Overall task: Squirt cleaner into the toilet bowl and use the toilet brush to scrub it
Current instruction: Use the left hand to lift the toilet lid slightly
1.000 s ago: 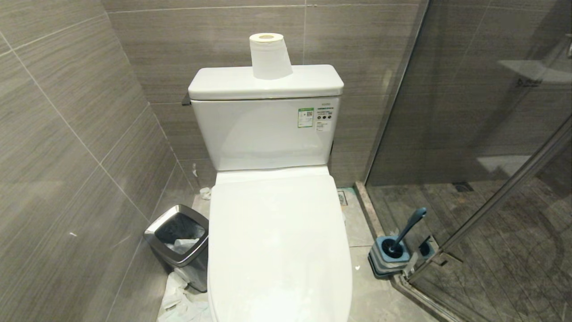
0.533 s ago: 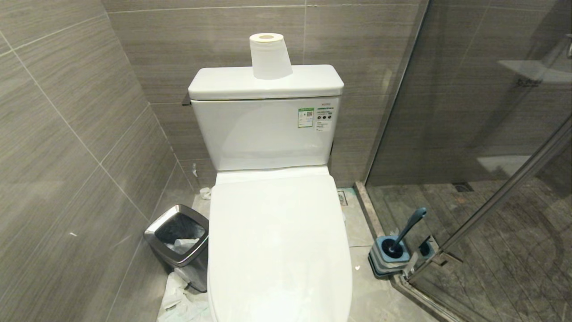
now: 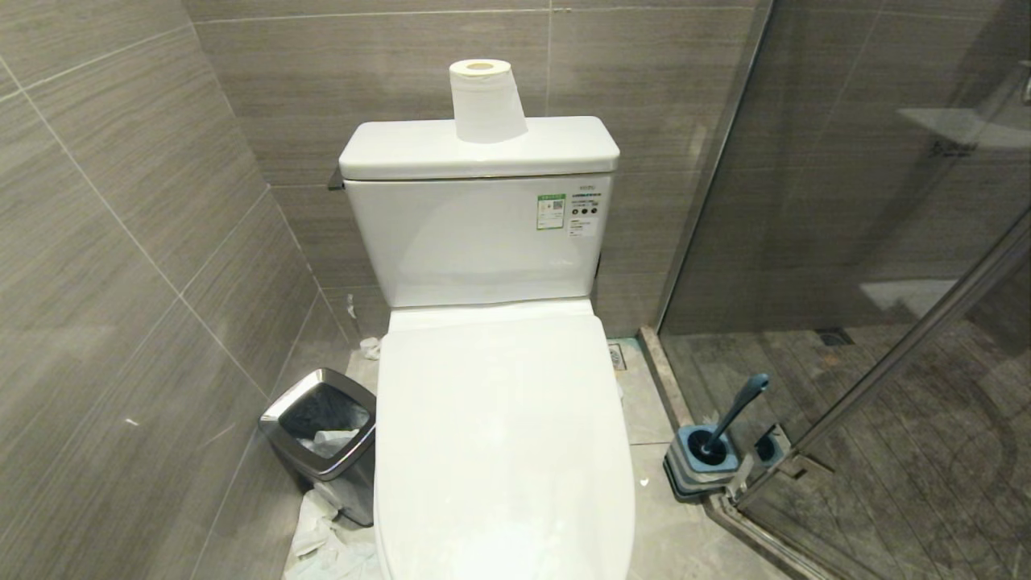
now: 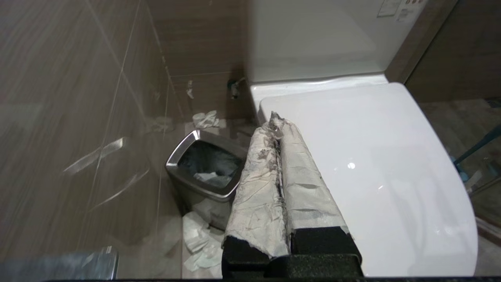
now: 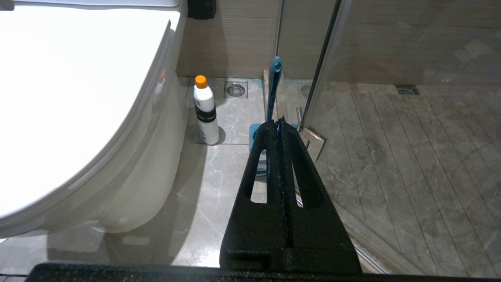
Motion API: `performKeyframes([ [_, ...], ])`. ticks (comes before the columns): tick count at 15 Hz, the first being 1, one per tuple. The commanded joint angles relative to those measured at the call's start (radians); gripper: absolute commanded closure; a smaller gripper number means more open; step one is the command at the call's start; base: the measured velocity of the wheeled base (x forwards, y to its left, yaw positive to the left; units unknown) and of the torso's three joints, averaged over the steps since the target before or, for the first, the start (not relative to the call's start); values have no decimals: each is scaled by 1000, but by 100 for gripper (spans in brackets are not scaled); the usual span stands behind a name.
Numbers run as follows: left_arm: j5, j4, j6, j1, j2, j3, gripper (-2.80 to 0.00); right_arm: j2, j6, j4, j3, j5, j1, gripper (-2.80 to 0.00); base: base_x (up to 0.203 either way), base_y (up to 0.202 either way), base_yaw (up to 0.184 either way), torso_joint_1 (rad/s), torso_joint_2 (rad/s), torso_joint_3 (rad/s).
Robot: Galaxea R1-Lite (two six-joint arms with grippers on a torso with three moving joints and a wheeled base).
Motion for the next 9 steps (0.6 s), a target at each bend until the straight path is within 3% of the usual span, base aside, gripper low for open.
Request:
performKeyframes([
  [1, -22, -97, -7, 0, 228, -46, 0, 2, -1, -1, 0, 0, 0, 0, 0, 0, 0, 0, 0, 0],
  [4, -69, -166, -48, 0, 406, -145, 0, 2, -1, -1, 0, 0, 0, 0, 0, 0, 0, 0, 0, 0],
  [9, -335, -182, -120, 13, 686, -238, 0, 2, -1, -1, 0, -1, 0, 0, 0, 0, 0, 0, 0, 0],
])
